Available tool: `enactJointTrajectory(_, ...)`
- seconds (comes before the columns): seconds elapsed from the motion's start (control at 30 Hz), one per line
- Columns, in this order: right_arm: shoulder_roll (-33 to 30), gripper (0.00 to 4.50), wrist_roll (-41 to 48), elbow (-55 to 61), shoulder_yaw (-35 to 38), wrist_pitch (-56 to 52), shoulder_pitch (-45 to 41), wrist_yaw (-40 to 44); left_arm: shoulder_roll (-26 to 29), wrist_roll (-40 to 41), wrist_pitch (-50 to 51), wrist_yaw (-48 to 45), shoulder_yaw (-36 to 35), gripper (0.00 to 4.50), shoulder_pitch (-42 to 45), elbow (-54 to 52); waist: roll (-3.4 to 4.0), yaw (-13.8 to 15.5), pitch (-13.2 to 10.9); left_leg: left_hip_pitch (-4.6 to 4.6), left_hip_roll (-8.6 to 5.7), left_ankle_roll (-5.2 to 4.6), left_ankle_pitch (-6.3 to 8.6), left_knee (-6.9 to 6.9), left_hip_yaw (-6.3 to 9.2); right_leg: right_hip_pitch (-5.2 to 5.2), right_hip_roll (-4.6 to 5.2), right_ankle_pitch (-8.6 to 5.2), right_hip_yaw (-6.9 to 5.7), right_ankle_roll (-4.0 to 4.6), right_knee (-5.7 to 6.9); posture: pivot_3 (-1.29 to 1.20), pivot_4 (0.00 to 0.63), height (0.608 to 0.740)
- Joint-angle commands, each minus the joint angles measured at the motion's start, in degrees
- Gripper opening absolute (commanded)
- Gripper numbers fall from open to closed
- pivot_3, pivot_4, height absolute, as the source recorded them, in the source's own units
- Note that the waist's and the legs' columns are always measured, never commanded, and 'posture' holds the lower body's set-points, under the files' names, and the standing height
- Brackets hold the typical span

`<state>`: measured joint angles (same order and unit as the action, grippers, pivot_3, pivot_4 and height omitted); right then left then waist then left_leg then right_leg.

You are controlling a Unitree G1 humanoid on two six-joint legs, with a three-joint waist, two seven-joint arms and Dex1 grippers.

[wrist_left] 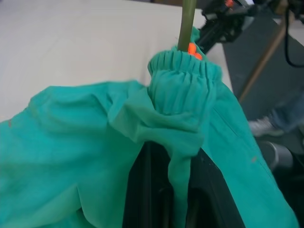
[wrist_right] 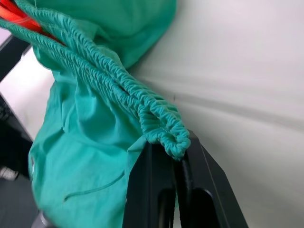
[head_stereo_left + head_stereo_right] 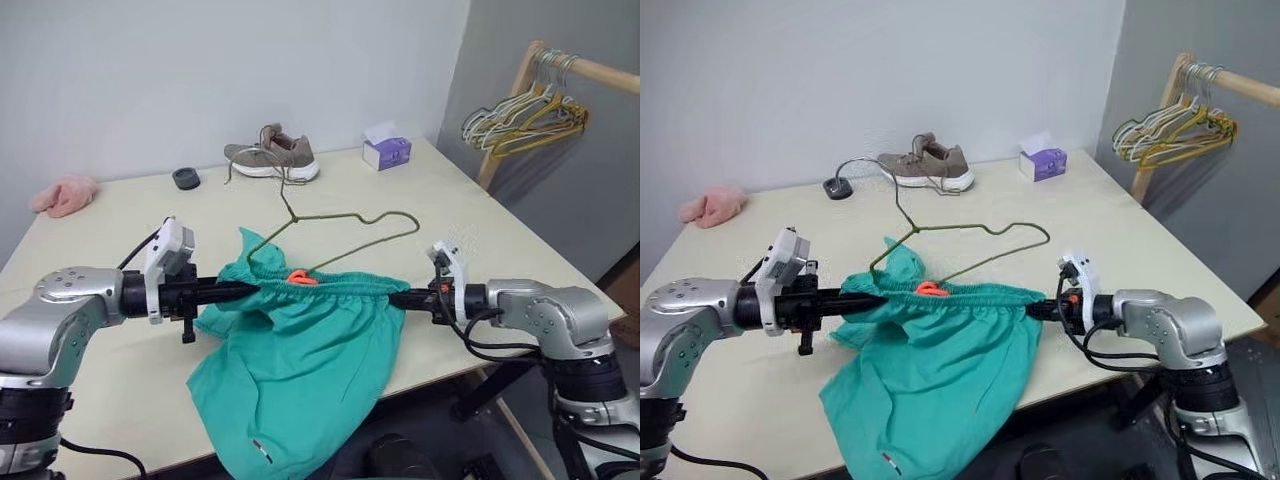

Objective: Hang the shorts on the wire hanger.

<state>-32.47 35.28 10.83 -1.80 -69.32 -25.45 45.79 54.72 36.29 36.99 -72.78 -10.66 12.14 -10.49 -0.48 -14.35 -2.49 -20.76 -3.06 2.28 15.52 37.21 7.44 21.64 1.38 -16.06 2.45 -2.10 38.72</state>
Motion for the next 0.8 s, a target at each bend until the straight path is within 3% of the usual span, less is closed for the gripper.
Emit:
enactJointTrajectory(0.03,-4.84,0.02,-0.07,-1.67,0.15,0.98,-1.98,2.86,3.33,-0.68,-2.12,-2.62,-1.95,0.0,0.48,0.75,0.02,0.0,-0.01,0.01,0.0,0.0,0.0,0.0,-0.01,0.0,0.0,0.0,0.0,0.0,0.0,-0.28,0.0,0.74)
enactJointTrajectory(0.8,-11.78,0.02,1.95,-5.83,-0.41,2.56,-3.54,6.25,10.18,-9.31,-13.69,-8.26,0.75,0.0,-0.34,10.34,0.09,-0.03,-0.06,-0.02,0.03,0.0,0.0,-0.05,-0.07,0.06,0.0,-0.02,0.06,0.01,-0.04,-0.28,0.0,0.74)
